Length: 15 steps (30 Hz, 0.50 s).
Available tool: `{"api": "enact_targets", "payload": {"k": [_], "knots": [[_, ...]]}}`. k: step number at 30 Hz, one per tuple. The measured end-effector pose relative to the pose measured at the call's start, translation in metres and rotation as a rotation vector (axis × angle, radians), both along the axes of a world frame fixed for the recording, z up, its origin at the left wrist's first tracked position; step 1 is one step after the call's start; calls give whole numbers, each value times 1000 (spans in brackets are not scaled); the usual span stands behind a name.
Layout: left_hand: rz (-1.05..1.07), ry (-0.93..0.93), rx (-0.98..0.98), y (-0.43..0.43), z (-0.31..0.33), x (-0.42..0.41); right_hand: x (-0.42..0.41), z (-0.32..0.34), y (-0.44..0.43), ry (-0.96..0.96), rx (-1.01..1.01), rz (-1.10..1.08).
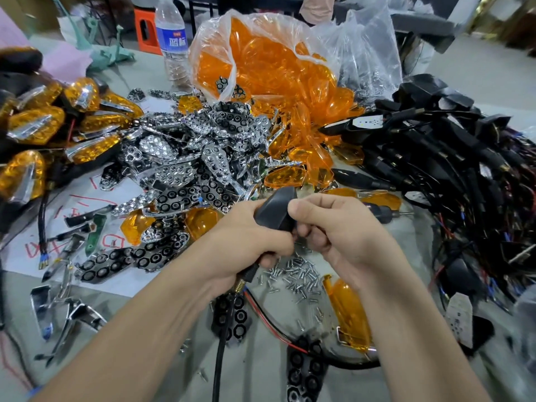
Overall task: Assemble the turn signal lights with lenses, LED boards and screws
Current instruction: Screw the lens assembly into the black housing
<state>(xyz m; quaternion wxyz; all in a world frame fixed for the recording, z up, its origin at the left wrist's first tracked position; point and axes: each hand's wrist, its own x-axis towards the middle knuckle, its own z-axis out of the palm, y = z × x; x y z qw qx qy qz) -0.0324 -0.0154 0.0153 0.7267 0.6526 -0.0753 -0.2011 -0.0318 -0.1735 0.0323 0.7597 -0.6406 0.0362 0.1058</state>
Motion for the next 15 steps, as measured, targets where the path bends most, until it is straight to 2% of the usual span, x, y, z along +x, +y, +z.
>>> {"api": "enact_targets", "payload": {"k": [2,3,5,6,8,10,12,15], "knots": [[-17,63,-62,1,3,1,1,0,-4,-66,7,-45],[-10,90,-90,2,5,2,2,1,-7,-161,-166,-119],[11,120,-147,8,9,3,6,2,-13,-352,-815,-217],[25,121,-175,13,11,3,7,3,-12,-400,-1129,-137],[51,113,-222,25,17,6,11,2,-4,-419,-1495,105],[74,122,-268,37,23,9,15,-2,8,-472,-1643,233],[105,136,-326,47,26,12,19,-7,11,-538,-1719,239],[163,167,-398,59,32,17,27,-5,4,-496,-1783,238]]}}
